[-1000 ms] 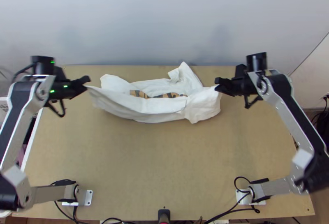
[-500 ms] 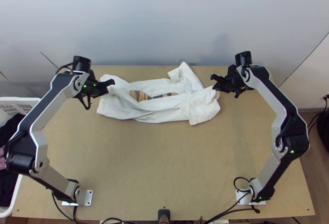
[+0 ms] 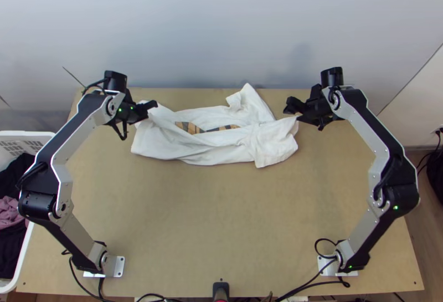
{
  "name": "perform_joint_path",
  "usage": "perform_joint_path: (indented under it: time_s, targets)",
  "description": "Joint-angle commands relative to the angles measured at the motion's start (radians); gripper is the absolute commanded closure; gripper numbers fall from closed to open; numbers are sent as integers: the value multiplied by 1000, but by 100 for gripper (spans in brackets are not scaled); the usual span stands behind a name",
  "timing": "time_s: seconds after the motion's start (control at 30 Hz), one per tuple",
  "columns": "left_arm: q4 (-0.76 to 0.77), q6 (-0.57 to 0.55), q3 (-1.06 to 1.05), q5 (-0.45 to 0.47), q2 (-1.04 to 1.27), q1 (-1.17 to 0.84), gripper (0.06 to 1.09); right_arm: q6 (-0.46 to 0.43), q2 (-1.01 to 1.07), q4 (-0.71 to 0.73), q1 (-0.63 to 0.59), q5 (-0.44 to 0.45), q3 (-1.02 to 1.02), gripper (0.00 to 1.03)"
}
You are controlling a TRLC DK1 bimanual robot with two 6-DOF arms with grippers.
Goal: Fold the t-shirt
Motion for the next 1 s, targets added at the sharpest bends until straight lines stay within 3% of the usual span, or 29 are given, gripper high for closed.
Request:
perform_joint_path:
  time_s: [0.0, 0.1, 0.43, 0.97]
  targets:
    - [-29, 12, 60, 0, -12, 7, 105, -14, -122, 10, 37, 5, -75, 9]
    - [-38, 17, 60, 0, -36, 14, 105, 2, -185, 7, 57, 5, -157, 5]
    - [-82, 9, 39, 2, -133, 22, 105, -4, -332, 7, 111, 7, -376, 5]
    - [-86, 3, -43, 0, -226, 22, 105, -76, -279, 147, 56, 87, -543, 5]
